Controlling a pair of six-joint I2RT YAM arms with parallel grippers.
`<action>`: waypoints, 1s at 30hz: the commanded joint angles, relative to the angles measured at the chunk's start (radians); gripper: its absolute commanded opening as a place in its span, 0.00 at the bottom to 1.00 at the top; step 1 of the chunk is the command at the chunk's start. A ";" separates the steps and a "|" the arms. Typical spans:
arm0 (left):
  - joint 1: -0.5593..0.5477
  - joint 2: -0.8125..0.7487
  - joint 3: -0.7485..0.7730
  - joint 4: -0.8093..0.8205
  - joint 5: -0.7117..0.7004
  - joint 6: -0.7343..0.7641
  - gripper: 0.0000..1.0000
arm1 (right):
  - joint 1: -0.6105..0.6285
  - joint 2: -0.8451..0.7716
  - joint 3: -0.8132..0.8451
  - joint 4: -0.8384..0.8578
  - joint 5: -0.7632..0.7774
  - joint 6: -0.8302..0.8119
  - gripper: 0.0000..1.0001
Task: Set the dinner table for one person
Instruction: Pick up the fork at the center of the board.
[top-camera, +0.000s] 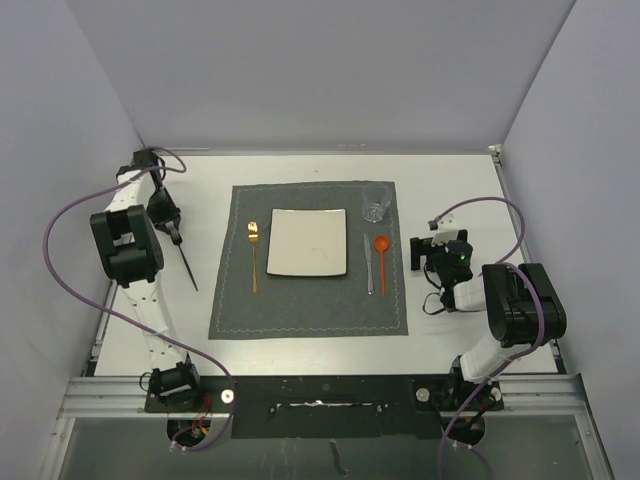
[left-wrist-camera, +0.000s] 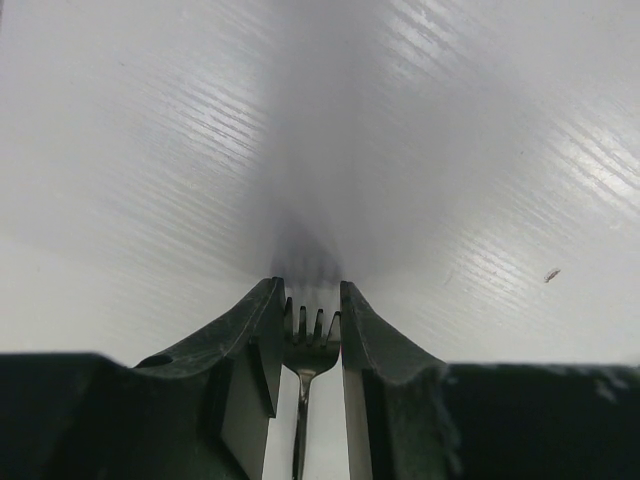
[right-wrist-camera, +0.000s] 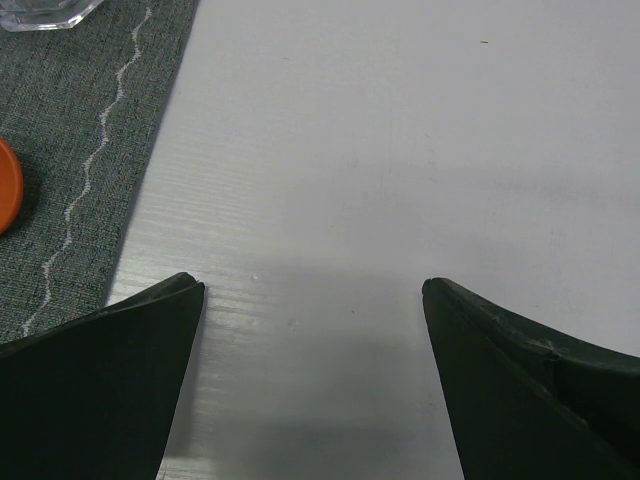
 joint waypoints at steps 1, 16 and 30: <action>-0.004 -0.042 0.064 -0.021 -0.004 0.029 0.06 | -0.004 -0.019 0.026 0.045 -0.006 0.009 0.98; -0.020 -0.070 0.138 -0.075 0.018 0.063 0.00 | -0.004 -0.018 0.027 0.045 -0.006 0.008 0.98; -0.033 -0.122 0.169 -0.118 0.055 0.095 0.00 | -0.003 -0.019 0.026 0.045 -0.006 0.008 0.98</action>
